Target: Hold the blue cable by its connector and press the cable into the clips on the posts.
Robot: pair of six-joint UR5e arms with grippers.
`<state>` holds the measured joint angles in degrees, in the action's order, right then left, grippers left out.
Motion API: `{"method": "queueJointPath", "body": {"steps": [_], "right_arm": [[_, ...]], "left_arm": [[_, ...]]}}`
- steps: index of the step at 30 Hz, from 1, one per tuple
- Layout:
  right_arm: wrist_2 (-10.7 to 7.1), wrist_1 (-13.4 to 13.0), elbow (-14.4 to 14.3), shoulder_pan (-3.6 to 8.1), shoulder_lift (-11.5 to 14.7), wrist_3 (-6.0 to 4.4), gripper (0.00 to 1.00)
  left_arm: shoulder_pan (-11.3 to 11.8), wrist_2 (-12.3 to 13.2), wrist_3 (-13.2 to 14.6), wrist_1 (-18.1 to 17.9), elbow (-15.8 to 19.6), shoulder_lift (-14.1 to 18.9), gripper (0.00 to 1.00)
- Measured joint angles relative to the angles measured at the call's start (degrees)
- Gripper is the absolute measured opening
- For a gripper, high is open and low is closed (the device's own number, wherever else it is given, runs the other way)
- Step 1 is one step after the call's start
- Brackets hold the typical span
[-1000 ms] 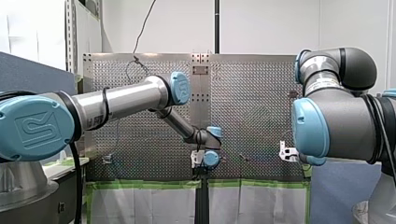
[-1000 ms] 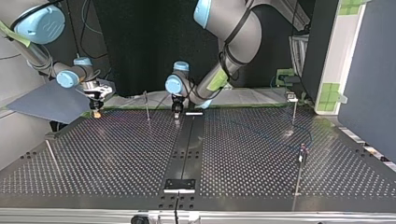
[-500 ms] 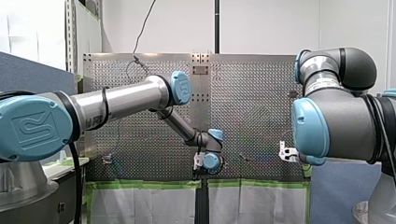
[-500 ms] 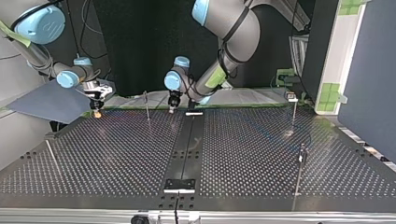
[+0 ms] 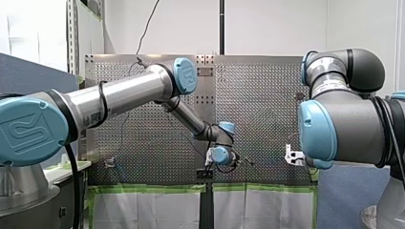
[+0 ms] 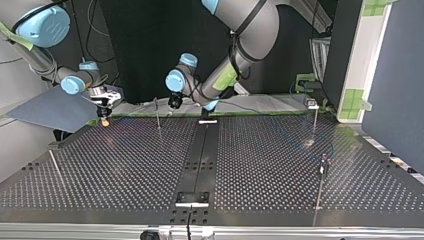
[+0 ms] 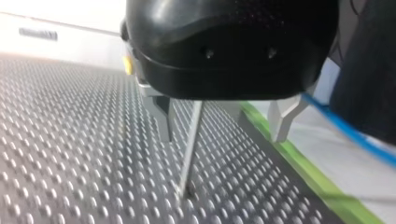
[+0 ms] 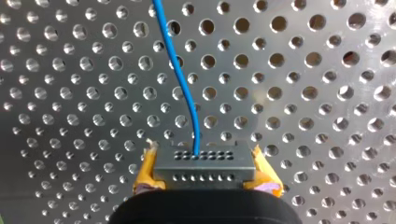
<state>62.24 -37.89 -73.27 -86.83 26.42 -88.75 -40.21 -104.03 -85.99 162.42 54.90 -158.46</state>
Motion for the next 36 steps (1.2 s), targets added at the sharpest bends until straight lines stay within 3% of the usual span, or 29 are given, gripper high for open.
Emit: {"method": "queueJointPath", "body": {"steps": [12,20,27,36], "right_arm": [[0.0,0.0,0.0,-0.04,0.0,-0.12,0.0],[-0.15,0.1,0.0,-0.04,0.0,-0.12,0.0],[-0.17,0.2,0.0,-0.04,0.0,-0.13,0.0],[-0.17,0.2,0.0,0.0,0.0,-0.2,0.0]], "left_arm": [[-2.2,0.5,1.4,2.6,3.1,0.8,1.0],[-3.3,0.8,1.5,2.6,2.3,0.8,1.0],[-5.1,2.3,-0.9,1.4,1.7,0.8,1.0],[-6.4,2.2,-2.3,0.8,1.7,0.8,1.0]]}}
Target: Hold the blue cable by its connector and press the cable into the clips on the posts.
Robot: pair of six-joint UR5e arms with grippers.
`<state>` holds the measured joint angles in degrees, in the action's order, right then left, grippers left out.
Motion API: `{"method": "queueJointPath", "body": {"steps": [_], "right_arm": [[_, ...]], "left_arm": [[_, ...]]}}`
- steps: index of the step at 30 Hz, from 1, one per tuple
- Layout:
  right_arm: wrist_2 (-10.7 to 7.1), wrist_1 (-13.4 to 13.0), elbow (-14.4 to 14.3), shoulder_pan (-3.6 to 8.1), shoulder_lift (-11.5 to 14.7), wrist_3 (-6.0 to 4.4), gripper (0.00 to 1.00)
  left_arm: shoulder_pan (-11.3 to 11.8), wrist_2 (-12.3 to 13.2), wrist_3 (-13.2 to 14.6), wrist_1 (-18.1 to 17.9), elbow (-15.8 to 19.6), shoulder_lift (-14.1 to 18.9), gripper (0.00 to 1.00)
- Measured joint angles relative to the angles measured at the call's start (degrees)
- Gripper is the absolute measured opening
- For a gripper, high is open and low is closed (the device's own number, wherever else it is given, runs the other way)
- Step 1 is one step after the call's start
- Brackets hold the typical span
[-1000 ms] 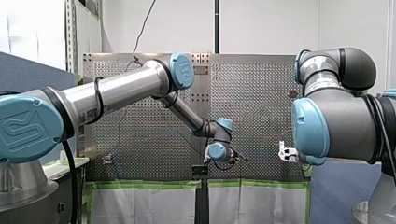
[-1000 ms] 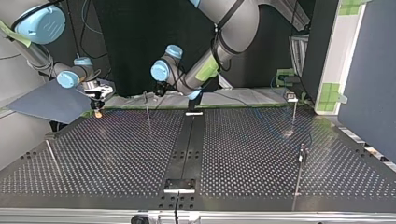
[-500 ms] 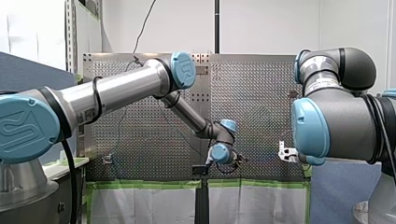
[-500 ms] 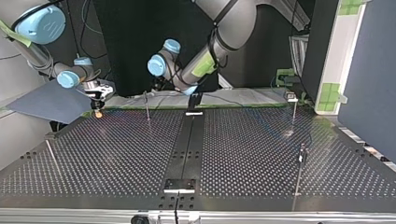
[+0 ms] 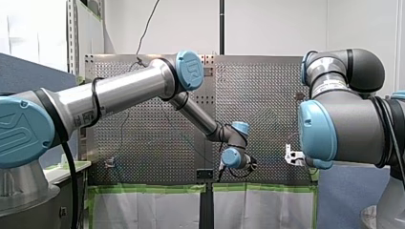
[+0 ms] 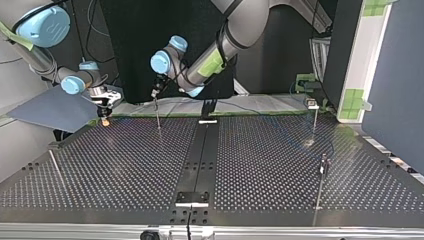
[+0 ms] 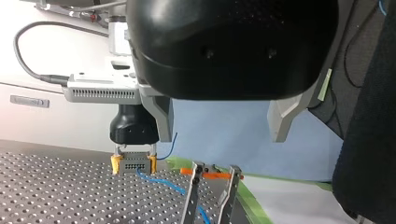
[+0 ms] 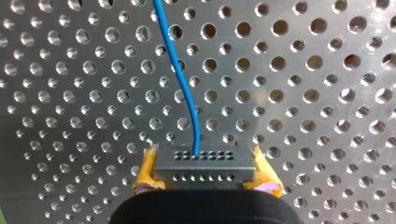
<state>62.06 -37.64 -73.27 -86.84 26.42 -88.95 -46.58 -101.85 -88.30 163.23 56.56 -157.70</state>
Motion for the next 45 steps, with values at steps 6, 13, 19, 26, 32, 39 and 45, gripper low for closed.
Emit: {"method": "queueJointPath", "body": {"steps": [6,13,19,26,32,39,45], "right_arm": [[0.0,0.0,0.0,0.1,0.0,-0.01,0.0],[-0.07,0.0,0.0,0.13,0.0,-0.01,0.0],[-0.09,0.0,0.0,0.11,-0.1,-0.01,0.0],[-0.09,0.0,0.0,0.1,-0.1,-0.01,0.0],[-0.09,0.0,0.0,0.06,-0.1,-0.01,0.0],[-0.24,0.0,0.0,-0.02,-0.1,-0.01,0.0],[-0.26,0.0,0.0,0.06,-0.2,-0.01,0.0]], "left_arm": [[-0.2,-0.2,-0.5,-0.3,0.0,0.0,1.0],[-0.2,-0.5,-0.7,-0.6,0.0,0.0,1.0],[-0.2,-0.6,-0.7,-0.5,0.0,0.0,1.0],[-0.5,-1.5,-1.5,-0.4,0.0,0.0,1.0],[-0.9,-4.0,-2.3,-0.1,0.1,0.0,1.0],[-1.2,-7.3,-3.8,-0.8,0.6,-0.1,1.0],[-1.4,-7.5,-4.6,-2.8,2.0,-0.2,1.0]]}}
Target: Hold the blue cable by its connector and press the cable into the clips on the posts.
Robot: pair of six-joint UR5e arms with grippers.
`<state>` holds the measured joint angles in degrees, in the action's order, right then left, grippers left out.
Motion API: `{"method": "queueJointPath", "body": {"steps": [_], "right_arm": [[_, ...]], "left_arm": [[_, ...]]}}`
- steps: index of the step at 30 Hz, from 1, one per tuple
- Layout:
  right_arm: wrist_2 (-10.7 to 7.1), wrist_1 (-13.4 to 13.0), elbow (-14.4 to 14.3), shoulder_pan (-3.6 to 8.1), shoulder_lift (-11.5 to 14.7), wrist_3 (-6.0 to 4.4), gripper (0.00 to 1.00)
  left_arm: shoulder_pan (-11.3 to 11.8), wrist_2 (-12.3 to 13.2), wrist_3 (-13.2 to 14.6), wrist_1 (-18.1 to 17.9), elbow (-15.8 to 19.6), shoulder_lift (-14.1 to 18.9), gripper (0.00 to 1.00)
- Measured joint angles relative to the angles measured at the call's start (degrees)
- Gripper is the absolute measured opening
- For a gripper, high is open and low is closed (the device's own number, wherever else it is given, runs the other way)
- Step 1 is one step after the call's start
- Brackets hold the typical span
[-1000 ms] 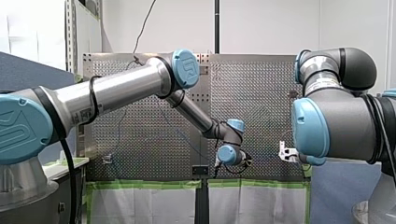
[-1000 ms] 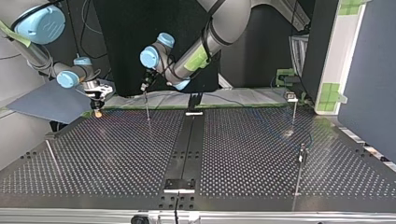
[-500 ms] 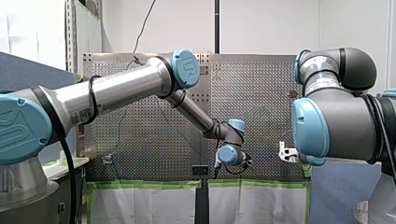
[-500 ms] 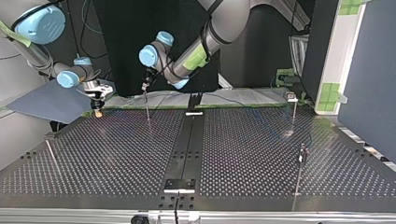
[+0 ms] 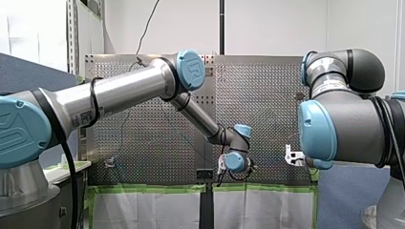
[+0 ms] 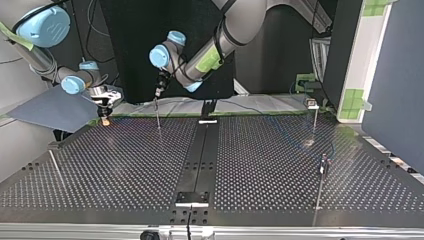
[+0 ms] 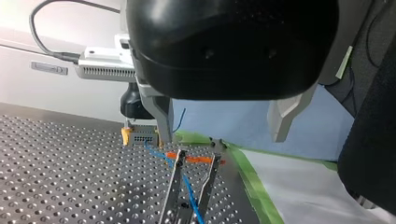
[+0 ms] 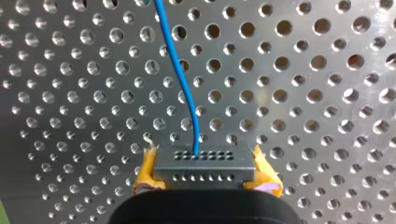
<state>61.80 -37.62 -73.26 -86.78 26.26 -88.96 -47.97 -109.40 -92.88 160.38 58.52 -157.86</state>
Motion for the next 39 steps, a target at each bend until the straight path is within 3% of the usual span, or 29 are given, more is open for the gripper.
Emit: {"method": "queueJointPath", "body": {"steps": [28,39], "right_arm": [[-0.02,0.0,0.0,0.1,-0.1,0.0,0.0],[-0.02,0.0,0.0,0.08,-0.2,0.0,0.0]], "left_arm": [[0.0,-0.4,0.4,-0.7,0.0,0.0,1.0],[-0.1,-1.9,1.6,-0.2,0.0,-0.1,1.0]]}}
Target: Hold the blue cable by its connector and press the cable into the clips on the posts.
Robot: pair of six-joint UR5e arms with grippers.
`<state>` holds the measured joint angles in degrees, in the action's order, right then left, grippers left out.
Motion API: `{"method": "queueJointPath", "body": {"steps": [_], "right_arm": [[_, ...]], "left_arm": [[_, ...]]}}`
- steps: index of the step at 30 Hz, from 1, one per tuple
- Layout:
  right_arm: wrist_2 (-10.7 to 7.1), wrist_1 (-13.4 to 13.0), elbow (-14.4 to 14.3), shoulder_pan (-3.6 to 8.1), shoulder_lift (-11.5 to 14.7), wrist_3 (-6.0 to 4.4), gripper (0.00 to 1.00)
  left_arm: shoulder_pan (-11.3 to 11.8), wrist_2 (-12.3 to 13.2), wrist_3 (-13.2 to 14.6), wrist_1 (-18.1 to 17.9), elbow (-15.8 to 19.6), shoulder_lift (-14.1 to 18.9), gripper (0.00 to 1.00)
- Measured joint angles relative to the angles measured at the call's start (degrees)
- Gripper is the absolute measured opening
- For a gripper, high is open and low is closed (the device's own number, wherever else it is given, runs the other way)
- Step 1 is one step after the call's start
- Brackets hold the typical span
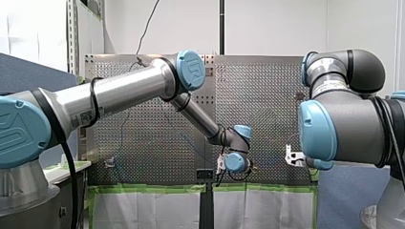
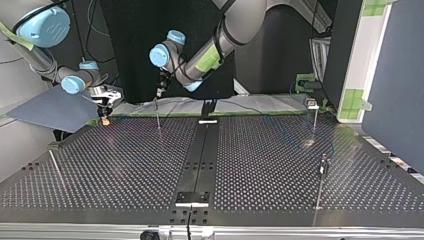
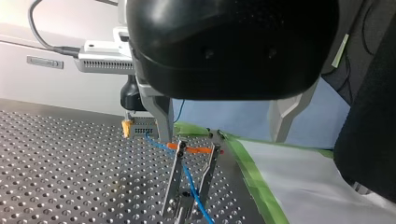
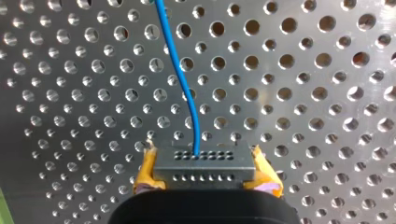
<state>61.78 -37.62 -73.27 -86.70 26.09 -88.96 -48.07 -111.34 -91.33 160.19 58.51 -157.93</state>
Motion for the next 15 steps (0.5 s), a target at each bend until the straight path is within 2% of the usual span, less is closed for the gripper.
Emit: {"method": "queueJointPath", "body": {"steps": [15], "right_arm": [[-0.05,0.0,0.0,0.0,-0.2,0.0,0.0]], "left_arm": [[0.0,-0.3,0.4,0.0,0.0,0.0,1.0]]}}
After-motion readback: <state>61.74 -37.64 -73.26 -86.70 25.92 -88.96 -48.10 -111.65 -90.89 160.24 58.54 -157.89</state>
